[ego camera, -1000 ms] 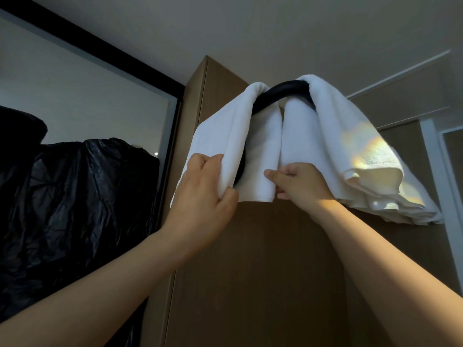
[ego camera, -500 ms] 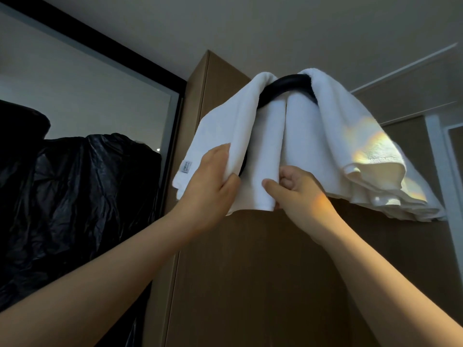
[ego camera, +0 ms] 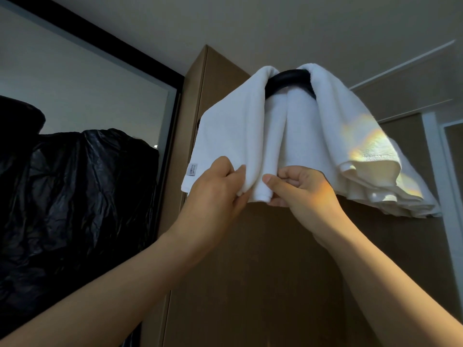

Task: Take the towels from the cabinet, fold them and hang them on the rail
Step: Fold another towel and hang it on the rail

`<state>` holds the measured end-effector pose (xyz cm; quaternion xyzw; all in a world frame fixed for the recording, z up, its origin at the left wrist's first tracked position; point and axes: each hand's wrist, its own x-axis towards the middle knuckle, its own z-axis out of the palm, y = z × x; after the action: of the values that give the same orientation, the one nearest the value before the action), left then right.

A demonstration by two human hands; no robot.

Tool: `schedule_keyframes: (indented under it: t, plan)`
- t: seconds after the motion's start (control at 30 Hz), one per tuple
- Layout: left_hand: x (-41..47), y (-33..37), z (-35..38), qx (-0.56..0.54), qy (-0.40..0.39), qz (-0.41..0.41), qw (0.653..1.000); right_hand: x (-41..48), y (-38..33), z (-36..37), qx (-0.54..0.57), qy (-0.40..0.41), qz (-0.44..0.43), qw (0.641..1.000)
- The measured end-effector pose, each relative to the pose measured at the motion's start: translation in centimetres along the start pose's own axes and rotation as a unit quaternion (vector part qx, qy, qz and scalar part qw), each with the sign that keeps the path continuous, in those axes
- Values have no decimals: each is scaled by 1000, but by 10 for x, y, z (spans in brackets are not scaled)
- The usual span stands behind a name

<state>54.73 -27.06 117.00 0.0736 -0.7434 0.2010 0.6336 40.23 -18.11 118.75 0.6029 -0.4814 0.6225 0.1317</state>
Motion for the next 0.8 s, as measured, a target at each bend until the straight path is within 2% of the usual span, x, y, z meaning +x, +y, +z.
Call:
schedule_keyframes:
  t: [0.23,0.4,0.47,0.5,0.53,0.57,0.63,0.67,0.7,0.73,0.8]
  plan:
    - [-15,-13,6,-124,-50,15,991,-2,-16,-6,-8,-41,13,999]
    - [-35,-17,9,-206,-34,37,977,6,-42,6,-199,-2,24,980]
    - [-45,-24,13,-271,14,-18,962,10,-45,9,-211,-8,24,977]
    - [-47,-27,15,-313,48,-89,944,11,-44,10,-210,-9,23,977]
    - [-48,-31,18,-357,79,-185,912,10,-43,10,-210,-7,21,977]
    - [-46,-38,21,-403,101,-298,859,9,-42,11,-210,-1,18,977]
    - [-38,-54,27,-500,82,-491,709,7,-39,13,-207,2,14,978]
    - [-33,-61,31,-533,41,-537,653,6,-39,14,-203,-1,13,979]
    - [-29,-67,35,-559,-2,-552,619,5,-38,14,-200,-6,12,980]
    - [-25,-71,39,-584,-28,-552,594,4,-39,15,-198,-10,13,980]
    - [-20,-78,51,-636,-32,-549,541,4,-39,15,-187,-14,14,982]
